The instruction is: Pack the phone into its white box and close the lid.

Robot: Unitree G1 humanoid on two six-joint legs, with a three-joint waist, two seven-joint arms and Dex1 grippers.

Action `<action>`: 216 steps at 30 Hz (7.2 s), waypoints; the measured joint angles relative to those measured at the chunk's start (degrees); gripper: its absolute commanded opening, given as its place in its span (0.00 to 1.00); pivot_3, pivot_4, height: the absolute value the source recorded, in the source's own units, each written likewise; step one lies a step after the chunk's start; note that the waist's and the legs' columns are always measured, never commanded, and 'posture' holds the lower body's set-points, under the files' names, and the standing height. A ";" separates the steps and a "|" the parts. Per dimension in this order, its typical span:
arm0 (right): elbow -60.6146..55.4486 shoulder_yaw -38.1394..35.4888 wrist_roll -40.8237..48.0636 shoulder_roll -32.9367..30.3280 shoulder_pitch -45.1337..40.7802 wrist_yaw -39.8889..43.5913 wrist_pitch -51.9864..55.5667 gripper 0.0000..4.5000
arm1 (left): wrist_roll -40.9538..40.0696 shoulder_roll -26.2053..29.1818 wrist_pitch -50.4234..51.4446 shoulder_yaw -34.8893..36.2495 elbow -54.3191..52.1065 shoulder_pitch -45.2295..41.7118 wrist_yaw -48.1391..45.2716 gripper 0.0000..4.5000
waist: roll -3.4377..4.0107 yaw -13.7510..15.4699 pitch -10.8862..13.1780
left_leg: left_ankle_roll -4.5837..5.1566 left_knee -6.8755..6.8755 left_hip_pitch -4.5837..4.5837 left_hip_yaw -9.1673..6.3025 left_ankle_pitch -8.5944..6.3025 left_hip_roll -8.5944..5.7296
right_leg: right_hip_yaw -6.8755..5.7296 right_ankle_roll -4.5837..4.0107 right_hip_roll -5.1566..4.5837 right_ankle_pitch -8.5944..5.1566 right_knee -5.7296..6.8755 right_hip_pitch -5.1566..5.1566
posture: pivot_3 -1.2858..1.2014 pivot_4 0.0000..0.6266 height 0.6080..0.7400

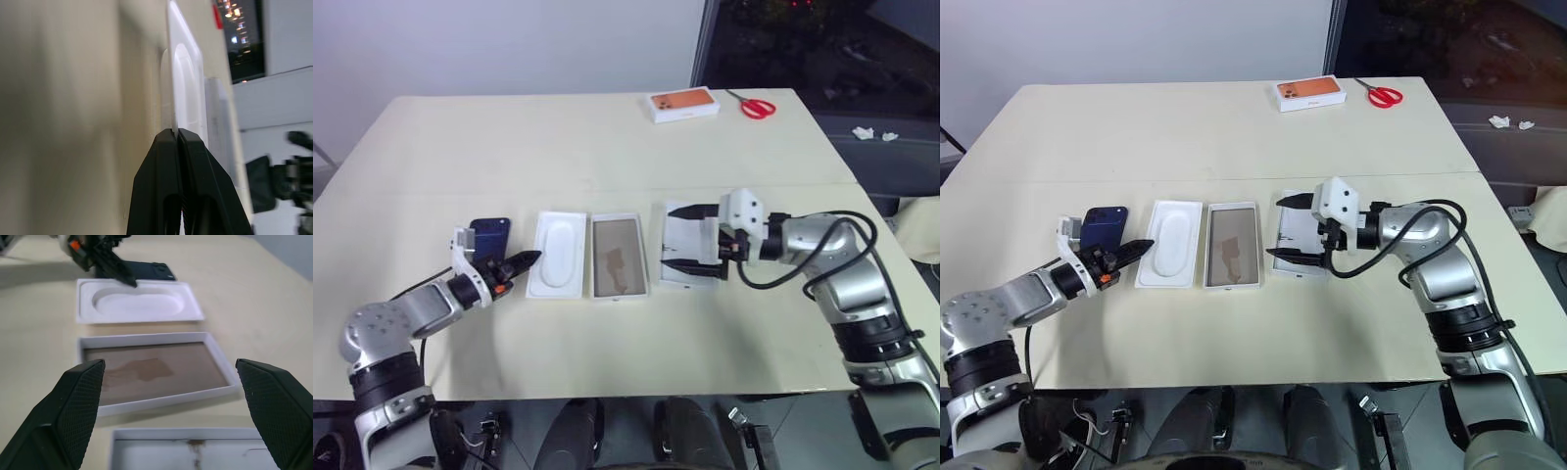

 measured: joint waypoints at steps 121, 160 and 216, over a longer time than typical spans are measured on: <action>22.87 21.90 -37.60 20.73 -17.30 -14.48 -12.45 0.02 | 26.24 10.48 -57.67 -21.98 -24.93 21.53 -24.11 1.00 | 0.00 -0.52 0.02 | -0.17 -0.23 0.01 0.03 0.10 0.06 | 0.05 -0.03 0.10 -0.02 -0.01 -0.16 | 0.52 0.24 1.00; 4.42 6.67 -12.38 16.87 -7.66 -9.79 10.04 0.02 | 26.53 15.64 -51.29 -18.16 -15.63 18.73 -28.54 1.00 | 0.00 -0.47 0.03 | -0.10 -0.28 -0.01 0.01 0.06 0.10 | 0.04 -0.04 0.09 -0.02 -0.04 -0.18 | 0.52 0.24 1.00; 54.93 28.17 -45.10 47.52 -29.80 -34.68 -13.45 0.02 | 34.83 24.43 -28.04 -21.04 33.27 -5.73 -50.22 1.00 | 0.00 -2.00 -0.26 | -0.28 -0.33 0.22 -0.20 0.16 -0.12 | -0.05 -0.03 0.02 -0.02 0.23 -0.31 | 0.52 0.24 1.00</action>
